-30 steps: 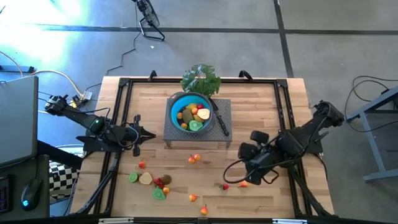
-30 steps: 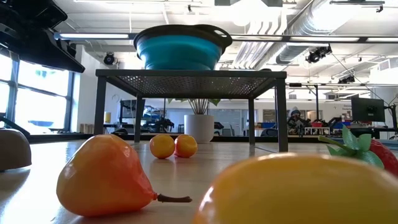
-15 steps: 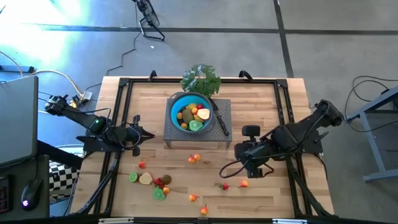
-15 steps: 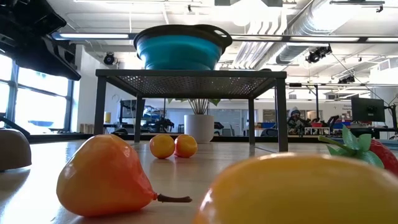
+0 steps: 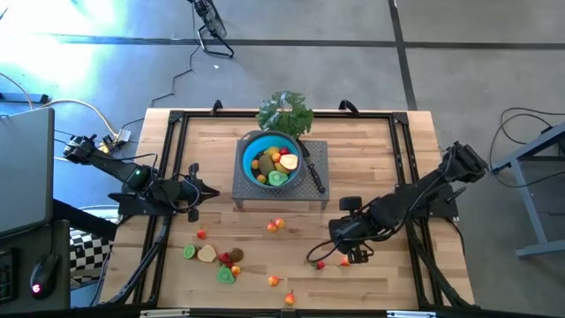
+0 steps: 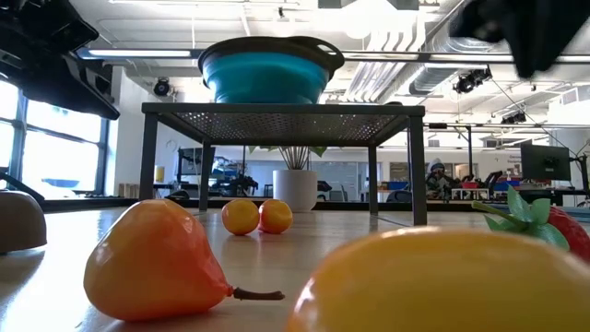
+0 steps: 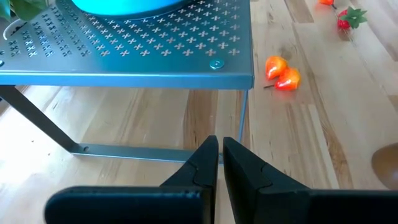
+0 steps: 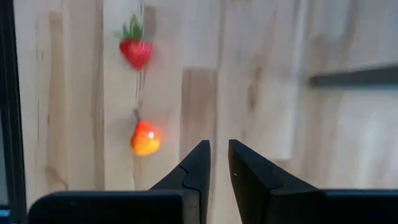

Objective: Pick & Place Fruit
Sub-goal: Put the pear into the blue strainer bowl on the shelf

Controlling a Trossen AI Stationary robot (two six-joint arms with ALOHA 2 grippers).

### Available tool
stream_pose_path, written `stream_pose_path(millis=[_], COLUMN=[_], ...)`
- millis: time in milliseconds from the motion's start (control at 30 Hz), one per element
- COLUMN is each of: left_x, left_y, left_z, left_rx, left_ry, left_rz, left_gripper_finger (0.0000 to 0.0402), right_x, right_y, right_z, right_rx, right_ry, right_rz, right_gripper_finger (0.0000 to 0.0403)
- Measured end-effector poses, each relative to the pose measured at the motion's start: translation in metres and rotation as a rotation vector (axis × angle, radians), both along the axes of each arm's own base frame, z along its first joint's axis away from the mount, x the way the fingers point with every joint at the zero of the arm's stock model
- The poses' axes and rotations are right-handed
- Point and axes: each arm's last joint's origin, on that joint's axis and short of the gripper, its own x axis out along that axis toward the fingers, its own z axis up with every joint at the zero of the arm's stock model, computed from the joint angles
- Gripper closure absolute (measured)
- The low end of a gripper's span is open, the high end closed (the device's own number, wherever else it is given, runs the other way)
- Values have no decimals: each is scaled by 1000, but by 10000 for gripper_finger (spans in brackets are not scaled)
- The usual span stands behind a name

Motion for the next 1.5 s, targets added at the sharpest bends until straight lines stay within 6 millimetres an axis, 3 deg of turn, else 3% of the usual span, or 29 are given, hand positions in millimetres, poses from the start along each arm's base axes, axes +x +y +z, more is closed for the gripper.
stream_pose_path(millis=[133,300,1233,1367,1500], left_x=[0,0,0,0,0], left_y=[0,0,0,0,0], left_z=[0,0,-1,-1,-1], left_rx=[2,10,13,13,12], left_ry=[5,7,8,7,7], left_rz=[0,-4,-5,-5,-5], left_gripper_finger=[380,380,380,380,380], right_x=[-6,-10,-5,-4,-2], right_y=[-1,-1,-1,-1,1], right_z=[-25,-39,-37,-37,-36], right_rx=[72,116,76,78,102], right_ry=[78,117,44,31,6], right_rz=[-33,-72,-84,-69,-70], right_gripper_finger=[353,353,351,326,272])
